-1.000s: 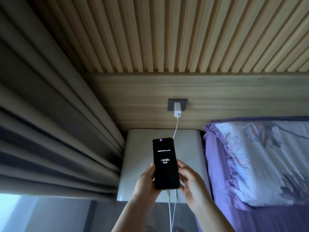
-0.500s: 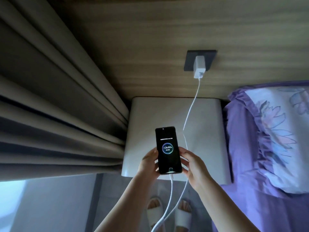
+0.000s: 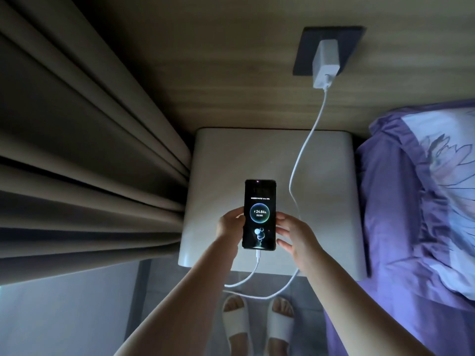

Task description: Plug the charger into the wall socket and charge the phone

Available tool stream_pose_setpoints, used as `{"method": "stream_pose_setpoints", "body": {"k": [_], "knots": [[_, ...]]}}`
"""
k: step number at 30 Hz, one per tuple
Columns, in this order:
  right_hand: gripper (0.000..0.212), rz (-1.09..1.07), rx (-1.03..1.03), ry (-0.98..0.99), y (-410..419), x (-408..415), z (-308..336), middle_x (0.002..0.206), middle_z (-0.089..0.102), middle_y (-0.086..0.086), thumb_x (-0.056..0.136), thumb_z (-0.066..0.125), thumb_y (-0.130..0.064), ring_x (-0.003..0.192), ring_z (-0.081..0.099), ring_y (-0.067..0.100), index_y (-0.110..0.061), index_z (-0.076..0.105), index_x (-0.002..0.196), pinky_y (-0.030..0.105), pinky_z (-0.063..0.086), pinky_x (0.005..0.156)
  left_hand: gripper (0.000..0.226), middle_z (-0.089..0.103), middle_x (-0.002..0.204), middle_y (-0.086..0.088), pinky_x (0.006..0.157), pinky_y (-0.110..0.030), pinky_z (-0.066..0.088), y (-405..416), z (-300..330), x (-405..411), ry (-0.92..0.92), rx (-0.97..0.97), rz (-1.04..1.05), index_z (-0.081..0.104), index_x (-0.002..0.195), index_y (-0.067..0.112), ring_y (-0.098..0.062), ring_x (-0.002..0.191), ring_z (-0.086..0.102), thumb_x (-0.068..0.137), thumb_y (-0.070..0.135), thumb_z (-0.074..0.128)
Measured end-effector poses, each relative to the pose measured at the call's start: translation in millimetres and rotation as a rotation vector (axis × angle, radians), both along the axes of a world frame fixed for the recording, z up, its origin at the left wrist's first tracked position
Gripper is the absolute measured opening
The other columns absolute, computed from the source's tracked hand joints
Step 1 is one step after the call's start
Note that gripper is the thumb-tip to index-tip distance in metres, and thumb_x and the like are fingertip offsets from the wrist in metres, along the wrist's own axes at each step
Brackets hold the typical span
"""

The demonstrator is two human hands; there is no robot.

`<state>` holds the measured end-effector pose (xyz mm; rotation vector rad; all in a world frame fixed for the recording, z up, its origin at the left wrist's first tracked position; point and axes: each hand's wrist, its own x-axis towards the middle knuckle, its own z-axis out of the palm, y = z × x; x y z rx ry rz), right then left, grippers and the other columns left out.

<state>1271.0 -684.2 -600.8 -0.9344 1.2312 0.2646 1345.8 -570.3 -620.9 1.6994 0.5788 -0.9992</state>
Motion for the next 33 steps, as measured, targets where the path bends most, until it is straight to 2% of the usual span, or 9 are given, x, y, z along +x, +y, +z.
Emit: {"method": "stream_pose_setpoints", "body": {"k": [6,10,13,16,19,21,24,28,33], "knots": [[0.018,-0.013,-0.004,0.063,-6.5,12.5,-14.3,0.081,0.066,-0.001,0.087,0.048,-0.012,0.086,0.061,0.015,-0.018,0.065,0.082,0.036,0.042,0.092,0.060,0.064,0.083,-0.015,0.088,-0.044,0.053,-11.8,-21.2,11.3,0.007,0.042,-0.064,0.066,0.119,0.018,-0.029,0.075,0.058,0.079,-0.012,0.032],[0.015,0.000,0.007,0.121,-12.2,16.6,-22.8,0.082,0.064,-0.001,0.089,0.049,-0.016,0.089,0.058,0.018,-0.017,0.062,0.081,0.036,0.042,0.092,0.052,0.064,0.087,-0.015,0.077,-0.034,0.051,-16.0,-27.0,14.8,0.026,0.051,-0.132,0.063,0.121,0.019,-0.029,0.081,0.060,0.086,-0.006,0.033],[0.016,0.021,-0.009,0.128,-14.0,18.1,-28.4,0.085,0.065,0.004,0.089,0.050,-0.018,0.090,0.060,0.021,-0.011,0.064,0.096,0.035,0.043,0.091,0.049,0.070,0.103,-0.018,0.089,-0.040,0.052,-17.4,-31.3,15.3,0.036,0.063,-0.158,0.063,0.122,0.021,-0.034,0.095,0.066,0.088,0.000,0.035],[0.021,0.024,-0.029,0.089,-13.9,21.6,-31.1,0.080,0.067,0.004,0.088,0.050,-0.015,0.074,0.064,0.013,-0.012,0.064,0.102,0.025,0.050,0.067,0.044,0.070,0.109,-0.018,0.096,-0.046,0.052,-19.2,-35.6,13.6,0.031,0.071,-0.160,0.064,0.118,0.021,-0.035,0.101,0.066,0.088,0.004,0.038],[0.013,0.045,-0.063,0.098,-12.1,24.4,-32.0,0.072,0.064,-0.001,0.086,0.051,-0.016,0.056,0.059,0.006,-0.018,0.063,0.082,0.022,0.040,0.048,0.031,0.071,0.092,-0.014,0.096,-0.049,0.051,-19.8,-39.6,11.3,0.010,0.062,-0.142,0.072,0.092,0.020,-0.035,0.095,0.067,0.084,0.006,0.047],[0.017,0.028,-0.067,0.099,-10.2,24.9,-35.0,0.084,0.068,0.005,0.085,0.051,-0.016,0.059,0.058,0.009,-0.013,0.066,0.093,0.022,0.041,0.046,0.027,0.066,0.077,-0.011,0.090,-0.048,0.052,-19.4,-41.7,10.6,-0.003,0.063,-0.128,0.069,0.068,0.018,-0.032,0.081,0.064,0.081,0.006,0.049],[0.030,-0.003,-0.065,0.113,-5.9,26.1,-35.5,0.109,0.067,0.015,0.090,0.047,-0.012,0.060,0.053,0.008,-0.004,0.061,0.114,0.018,0.040,0.042,0.032,0.057,0.060,-0.005,0.063,-0.030,0.045,-18.2,-42.8,9.4,-0.059,0.108,-0.168,0.062,0.055,0.015,-0.023,0.061,0.052,0.080,0.002,0.047],[0.024,-0.004,-0.062,0.113,0.0,26.6,-37.6,0.080,0.062,0.001,0.090,0.041,-0.014,0.059,0.054,0.008,-0.011,0.060,0.104,0.016,0.039,0.037,0.028,0.052,0.064,-0.006,0.059,-0.027,0.035,-15.7,-44.8,6.1,-0.155,0.154,-0.229,0.058,0.056,0.010,-0.023,0.061,0.045,0.080,0.001,0.045],[0.019,0.215,-0.257,0.096,4.4,21.3,-41.8,0.077,0.058,0.007,0.086,0.041,-0.008,0.071,0.054,0.022,-0.012,0.058,0.080,0.028,0.038,0.060,0.034,0.066,0.083,-0.015,0.066,-0.033,0.047,-14.3,-35.6,4.9,-0.190,0.149,-0.301,0.071,0.086,0.007,-0.029,0.076,0.057,0.082,-0.004,0.039]]}}
